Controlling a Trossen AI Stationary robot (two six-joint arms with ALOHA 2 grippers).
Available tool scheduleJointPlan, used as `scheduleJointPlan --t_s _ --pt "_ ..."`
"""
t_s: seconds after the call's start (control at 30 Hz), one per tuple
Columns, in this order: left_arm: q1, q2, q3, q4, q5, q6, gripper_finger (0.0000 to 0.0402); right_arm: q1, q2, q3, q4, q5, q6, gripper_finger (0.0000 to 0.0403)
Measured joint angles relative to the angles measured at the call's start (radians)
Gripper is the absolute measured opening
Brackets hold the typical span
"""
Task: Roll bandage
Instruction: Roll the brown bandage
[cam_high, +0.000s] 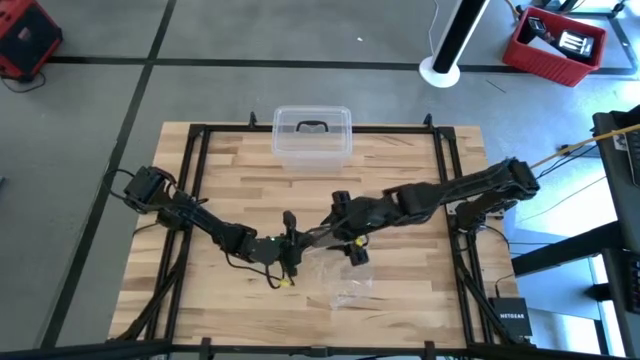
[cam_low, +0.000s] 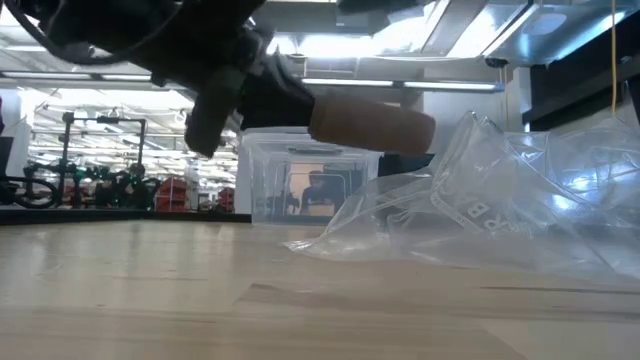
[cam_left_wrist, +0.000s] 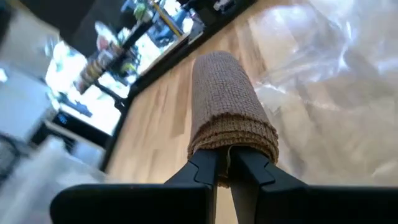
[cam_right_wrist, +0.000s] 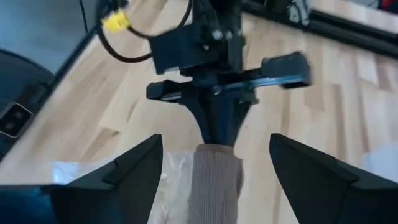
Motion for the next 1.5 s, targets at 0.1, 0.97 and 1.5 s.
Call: scheduleJointPlan --t_s 0.1,0.97,1.5 --pt "-0.013 0.0 0.0 -0.01 -0.012 -0.12 0.0015 -0.001 -0.044 -0.008 -0.033 -0.029 -0.009 0.0296" --pt "-0.044 -0.002 -0.165 -0.033 -0.021 -0.677 0.0015 -0.01 -0.013 -0.62 0.77 0.068 0.066 0.0296" --pt "-0.044 -0.002 -0.165 -0.04 -0.021 -0.686 0.0015 -0.049 0.156 -0.619 0.968 0.067 0.011 0.0296"
